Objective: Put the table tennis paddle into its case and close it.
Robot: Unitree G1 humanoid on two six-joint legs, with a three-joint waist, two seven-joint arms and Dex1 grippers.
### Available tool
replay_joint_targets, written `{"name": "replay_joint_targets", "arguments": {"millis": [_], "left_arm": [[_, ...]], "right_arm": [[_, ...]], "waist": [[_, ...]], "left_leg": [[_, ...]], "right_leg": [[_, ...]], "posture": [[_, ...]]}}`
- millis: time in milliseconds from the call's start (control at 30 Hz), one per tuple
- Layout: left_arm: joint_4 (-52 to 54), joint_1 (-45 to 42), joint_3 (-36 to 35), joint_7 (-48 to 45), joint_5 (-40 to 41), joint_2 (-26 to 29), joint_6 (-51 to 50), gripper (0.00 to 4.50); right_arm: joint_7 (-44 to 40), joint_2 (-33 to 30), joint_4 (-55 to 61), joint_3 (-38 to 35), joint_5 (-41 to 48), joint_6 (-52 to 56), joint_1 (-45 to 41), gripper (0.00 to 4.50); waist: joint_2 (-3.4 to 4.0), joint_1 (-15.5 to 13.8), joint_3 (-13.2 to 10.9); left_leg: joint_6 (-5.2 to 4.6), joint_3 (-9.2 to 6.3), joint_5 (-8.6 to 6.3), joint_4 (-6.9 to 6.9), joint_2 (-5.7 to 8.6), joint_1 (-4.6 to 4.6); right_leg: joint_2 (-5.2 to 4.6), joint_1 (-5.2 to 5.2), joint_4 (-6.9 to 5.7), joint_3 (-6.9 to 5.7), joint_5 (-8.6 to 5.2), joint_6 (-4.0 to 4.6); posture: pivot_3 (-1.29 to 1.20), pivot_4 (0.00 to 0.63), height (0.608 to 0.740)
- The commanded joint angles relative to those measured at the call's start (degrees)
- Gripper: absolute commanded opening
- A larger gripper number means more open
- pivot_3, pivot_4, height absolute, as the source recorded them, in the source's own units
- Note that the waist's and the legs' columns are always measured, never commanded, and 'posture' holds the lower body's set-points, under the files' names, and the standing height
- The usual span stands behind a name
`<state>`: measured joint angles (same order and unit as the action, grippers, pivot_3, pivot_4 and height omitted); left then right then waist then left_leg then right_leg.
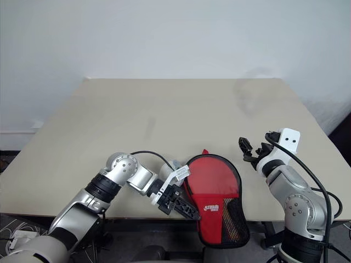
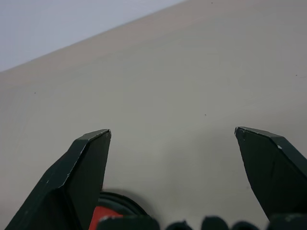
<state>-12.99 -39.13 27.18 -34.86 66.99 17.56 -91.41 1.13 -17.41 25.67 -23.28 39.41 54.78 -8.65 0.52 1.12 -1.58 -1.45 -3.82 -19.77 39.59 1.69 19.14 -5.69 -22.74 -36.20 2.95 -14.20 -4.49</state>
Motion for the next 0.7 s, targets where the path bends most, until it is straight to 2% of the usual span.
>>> {"name": "replay_joint_targets", "arguments": {"millis": [33, 133, 367, 700], "left_arm": [[0.7, 0.57, 2.21, 2.11, 5.03, 1.58, -1.09, 0.05], [0.28, 0.95, 0.89, 4.31, 6.49, 1.6, -1.09, 0.05], [2.1, 5.21, -7.8, 12.0, 5.92, -1.29, -1.09, 0.05], [0.59, 5.32, -8.5, 15.71, 10.7, 1.1, -1.09, 0.05]], "right_arm": [[-0.11, -0.58, 2.6, 0.03, 0.26, -0.26, -0.32, 4.5], [-0.46, -0.94, 2.38, 0.86, -0.36, -0.26, -0.09, 4.5], [-1.08, -2.02, 1.92, 3.27, -2.85, -1.27, -0.13, 4.5], [-2.52, -1.93, 0.62, 4.42, -3.37, -0.16, -0.46, 4.5]], "waist": [[0.0, 0.01, 0.0], [0.0, 0.0, 0.0], [0.0, 0.0, 0.0], [0.0, 0.02, 0.01]], "left_leg": [[0.0, 0.0, 0.0, 0.0, 0.0, 0.0], [0.0, -0.01, 0.0, 0.01, 0.0, 0.0], [0.0, -0.01, 0.0, 0.02, 0.0, 0.0], [0.01, 0.0, 0.0, 0.04, 0.0, -0.02]], "right_leg": [[0.0, 0.0, 0.0, 0.0, 0.0, 0.0], [0.0, 0.0, -0.01, 0.0, 0.0, 0.0], [0.01, 0.0, -0.01, 0.0, 0.0, 0.0], [0.02, 0.01, -0.03, 0.0, 0.0, 0.0]], "posture": [[0.0, 0.0, 0.716], [0.0, 0.0, 0.716], [0.0, 0.0, 0.716], [0.0, 0.0, 0.716]]}}
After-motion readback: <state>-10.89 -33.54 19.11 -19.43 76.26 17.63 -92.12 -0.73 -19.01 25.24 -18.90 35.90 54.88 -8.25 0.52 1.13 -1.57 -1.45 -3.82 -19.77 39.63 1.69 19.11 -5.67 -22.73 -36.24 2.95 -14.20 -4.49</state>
